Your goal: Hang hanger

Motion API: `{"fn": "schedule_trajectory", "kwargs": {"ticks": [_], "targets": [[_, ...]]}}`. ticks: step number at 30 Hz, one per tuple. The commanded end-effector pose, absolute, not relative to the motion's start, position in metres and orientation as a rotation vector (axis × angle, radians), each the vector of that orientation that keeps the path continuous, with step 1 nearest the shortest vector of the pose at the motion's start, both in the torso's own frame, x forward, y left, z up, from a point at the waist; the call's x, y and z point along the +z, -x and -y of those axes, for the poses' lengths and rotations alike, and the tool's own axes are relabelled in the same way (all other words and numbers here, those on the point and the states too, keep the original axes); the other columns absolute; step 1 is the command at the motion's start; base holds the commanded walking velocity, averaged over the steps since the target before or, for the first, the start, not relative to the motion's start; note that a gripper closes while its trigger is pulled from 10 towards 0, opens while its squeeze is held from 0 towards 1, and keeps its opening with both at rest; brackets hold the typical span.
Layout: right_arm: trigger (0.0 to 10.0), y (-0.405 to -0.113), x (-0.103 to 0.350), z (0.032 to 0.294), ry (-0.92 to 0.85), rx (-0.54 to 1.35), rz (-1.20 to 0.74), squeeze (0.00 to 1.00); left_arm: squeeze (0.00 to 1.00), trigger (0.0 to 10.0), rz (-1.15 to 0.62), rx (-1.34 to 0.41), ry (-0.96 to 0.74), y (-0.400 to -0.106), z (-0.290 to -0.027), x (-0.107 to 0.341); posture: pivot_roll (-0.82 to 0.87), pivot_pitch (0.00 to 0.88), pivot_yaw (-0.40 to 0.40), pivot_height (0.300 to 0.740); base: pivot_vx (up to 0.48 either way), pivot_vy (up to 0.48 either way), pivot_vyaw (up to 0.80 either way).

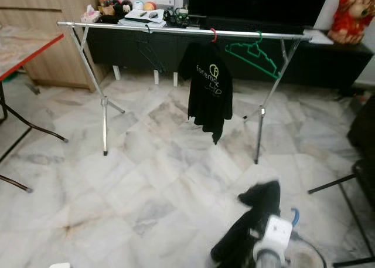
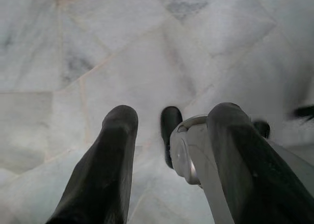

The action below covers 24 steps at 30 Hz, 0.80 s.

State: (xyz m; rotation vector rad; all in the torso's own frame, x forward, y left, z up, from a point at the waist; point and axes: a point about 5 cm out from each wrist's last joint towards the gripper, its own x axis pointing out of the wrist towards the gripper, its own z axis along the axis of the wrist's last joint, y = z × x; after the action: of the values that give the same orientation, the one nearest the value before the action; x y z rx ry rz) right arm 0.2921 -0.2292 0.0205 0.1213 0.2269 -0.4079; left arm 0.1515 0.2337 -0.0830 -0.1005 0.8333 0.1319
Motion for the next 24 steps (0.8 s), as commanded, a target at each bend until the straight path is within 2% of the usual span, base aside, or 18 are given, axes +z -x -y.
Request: {"fn": "schedule_trajectory", "kwargs": {"ticks": [1, 8, 12, 16, 20, 22, 24], "targets": [[10.0, -0.317, 0.066, 0.241, -0.105, -0.414, -0.003, 0.00, 0.00, 10.0, -0.860, 0.129, 0.104, -0.146, -0.233, -0.086, 0.00, 0.105, -0.013, 0.740, 0.000, 0.000, 0.00], [10.0, -0.325, 0.071, 0.225, -0.122, -0.350, 0.000, 0.00, 0.00, 10.0, -0.861, 0.110, 0.082, -0.146, -0.228, -0.087, 0.00, 0.108, -0.017, 0.740, 0.000, 0.000, 0.00], [10.0, -0.327, 0.056, 0.207, -0.065, -0.230, -0.139, 0.00, 0.00, 10.0, -0.823, 0.116, 0.064, -0.152, -0.228, -0.083, 0.00, 0.106, -0.016, 0.740, 0.000, 0.000, 0.00], [10.0, -0.325, 0.043, 0.201, 0.060, -0.092, -0.304, 0.00, 0.00, 10.0, -0.744, 0.088, 0.007, -0.169, -0.233, -0.073, -0.01, 0.106, -0.016, 0.740, 0.000, 0.000, 0.00], [10.0, -0.323, 0.037, 0.204, 0.138, -0.016, -0.376, 0.00, 0.00, 10.0, -0.671, 0.082, -0.041, -0.190, -0.238, -0.061, -0.01, 0.102, -0.021, 0.740, 0.000, 0.000, 0.00], [10.0, -0.323, 0.035, 0.203, 0.229, 0.098, -0.429, 0.00, 0.00, 10.0, -0.544, 0.032, -0.085, -0.215, -0.241, -0.041, 0.00, 0.099, -0.024, 0.740, 0.000, 0.000, 0.00], [10.0, -0.324, 0.036, 0.201, 0.290, 0.168, -0.431, 0.00, 0.00, 10.0, -0.484, -0.010, -0.115, -0.225, -0.240, -0.031, 0.00, 0.096, -0.024, 0.740, 0.000, 0.000, 0.00]]}}
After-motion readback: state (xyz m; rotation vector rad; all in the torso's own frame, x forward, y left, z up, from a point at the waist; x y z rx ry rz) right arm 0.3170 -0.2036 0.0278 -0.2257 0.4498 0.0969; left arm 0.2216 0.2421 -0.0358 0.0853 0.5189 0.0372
